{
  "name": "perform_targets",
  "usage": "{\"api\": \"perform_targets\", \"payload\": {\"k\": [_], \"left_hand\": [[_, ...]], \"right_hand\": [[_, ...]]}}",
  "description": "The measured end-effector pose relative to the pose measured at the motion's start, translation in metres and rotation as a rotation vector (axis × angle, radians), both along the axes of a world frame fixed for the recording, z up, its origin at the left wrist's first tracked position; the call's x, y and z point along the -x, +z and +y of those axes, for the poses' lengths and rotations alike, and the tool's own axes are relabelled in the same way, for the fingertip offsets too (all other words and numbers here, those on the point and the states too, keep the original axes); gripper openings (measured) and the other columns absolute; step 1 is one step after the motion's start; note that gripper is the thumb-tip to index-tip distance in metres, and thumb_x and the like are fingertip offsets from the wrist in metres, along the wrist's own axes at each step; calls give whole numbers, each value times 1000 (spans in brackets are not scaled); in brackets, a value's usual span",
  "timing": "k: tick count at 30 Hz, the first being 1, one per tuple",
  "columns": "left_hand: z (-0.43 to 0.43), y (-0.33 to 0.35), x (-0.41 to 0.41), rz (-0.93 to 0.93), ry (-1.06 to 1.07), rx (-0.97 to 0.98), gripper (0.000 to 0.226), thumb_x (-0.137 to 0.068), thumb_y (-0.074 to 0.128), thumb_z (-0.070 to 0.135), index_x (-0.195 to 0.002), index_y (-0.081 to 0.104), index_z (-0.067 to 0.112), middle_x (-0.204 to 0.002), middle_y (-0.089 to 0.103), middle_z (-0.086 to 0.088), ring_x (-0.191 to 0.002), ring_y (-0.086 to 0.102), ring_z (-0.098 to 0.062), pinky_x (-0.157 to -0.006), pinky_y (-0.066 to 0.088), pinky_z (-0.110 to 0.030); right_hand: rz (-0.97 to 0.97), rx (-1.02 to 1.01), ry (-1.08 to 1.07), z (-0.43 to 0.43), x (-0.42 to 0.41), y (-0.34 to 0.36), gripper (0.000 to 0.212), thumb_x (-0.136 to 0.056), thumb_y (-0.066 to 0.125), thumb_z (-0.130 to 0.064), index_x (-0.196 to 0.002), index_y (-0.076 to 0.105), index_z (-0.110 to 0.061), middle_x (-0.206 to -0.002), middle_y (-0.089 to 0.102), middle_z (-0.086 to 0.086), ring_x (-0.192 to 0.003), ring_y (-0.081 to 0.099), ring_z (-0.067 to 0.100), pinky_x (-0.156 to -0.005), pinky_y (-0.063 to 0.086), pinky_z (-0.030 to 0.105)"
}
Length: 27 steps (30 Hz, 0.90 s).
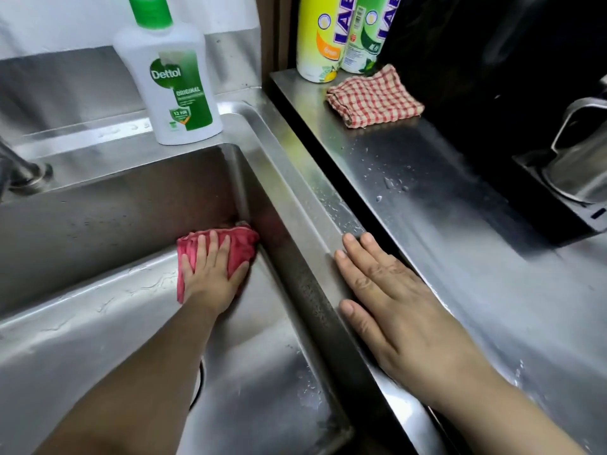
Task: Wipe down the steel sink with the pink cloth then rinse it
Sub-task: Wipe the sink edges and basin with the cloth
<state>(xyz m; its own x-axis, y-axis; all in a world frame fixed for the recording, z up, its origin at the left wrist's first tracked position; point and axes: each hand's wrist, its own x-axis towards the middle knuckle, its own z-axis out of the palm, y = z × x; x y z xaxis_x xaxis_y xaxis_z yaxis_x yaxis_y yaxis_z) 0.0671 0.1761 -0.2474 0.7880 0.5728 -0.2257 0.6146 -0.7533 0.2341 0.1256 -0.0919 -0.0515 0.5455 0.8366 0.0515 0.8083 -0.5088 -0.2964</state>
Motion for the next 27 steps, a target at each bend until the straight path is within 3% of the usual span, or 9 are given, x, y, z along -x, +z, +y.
{"api": "perform_targets", "payload": {"k": [2,5,9,13,17,19,21,25,27], "left_hand": [[4,-3,0,-6,-29,-12,73,-90,15,64,-151,5,23,-159,-6,0,-145,-14,-19,-114,-12,-48],[-23,-3,18,-61,-269,-44,92,-79,2,77,-150,15,20,-159,6,-3,-144,-9,-20,-116,-11,-45],[-109,-3,81,-100,-600,-4,78,-81,40,68,-140,36,18,-150,35,-7,-146,3,-26,-113,9,-49],[-175,-18,131,-6,-920,23,73,-75,40,59,-142,33,29,-151,31,3,-146,-6,-20,-111,7,-45],[-142,-11,137,-37,-1128,24,60,-81,46,56,-137,41,36,-150,36,11,-141,24,-16,-113,14,-36],[-121,-4,154,-14,-1154,63,53,-87,42,54,-137,42,37,-149,36,13,-141,27,-12,-113,15,-34],[-104,4,176,26,-1126,75,58,-80,49,47,-136,43,34,-148,39,10,-139,30,-13,-112,18,-34],[-56,23,204,71,-899,198,82,-59,55,26,-139,39,32,-146,43,5,-137,34,-14,-110,28,-27],[-37,30,209,120,-752,241,78,-62,50,21,-139,39,26,-143,46,-2,-135,36,-17,-114,19,-18]], "right_hand": [[25,6,6,-1,0,1,57,-97,21,-47,-147,21,-20,-156,14,-8,-144,2,4,-114,12,31],[60,5,4,-2,1,2,58,-96,19,-49,-147,18,-22,-156,11,-10,-144,-1,3,-116,10,31],[89,25,1,-1,1,4,60,-95,16,-51,-147,15,-23,-157,9,-9,-144,-3,4,-119,13,37],[112,40,12,-3,0,4,63,-93,9,-56,-147,12,-23,-157,6,-10,-144,-6,4,-119,12,36],[129,24,15,-2,-1,4,69,-91,5,-59,-148,18,-22,-157,7,-8,-144,-4,6,-119,12,37],[133,14,16,-1,-1,5,73,-89,3,-62,-148,19,-22,-157,7,-8,-144,-4,6,-119,12,37],[130,6,23,-1,-1,6,77,-88,0,-64,-147,21,-21,-156,8,-8,-145,-2,7,-119,12,37],[130,7,28,0,0,9,83,-84,0,-70,-147,25,-21,-153,5,-12,-144,-2,5,-119,10,32],[149,8,14,1,2,12,79,-84,9,-68,-146,27,-23,-151,4,-15,-143,-3,2,-119,8,30]]}}
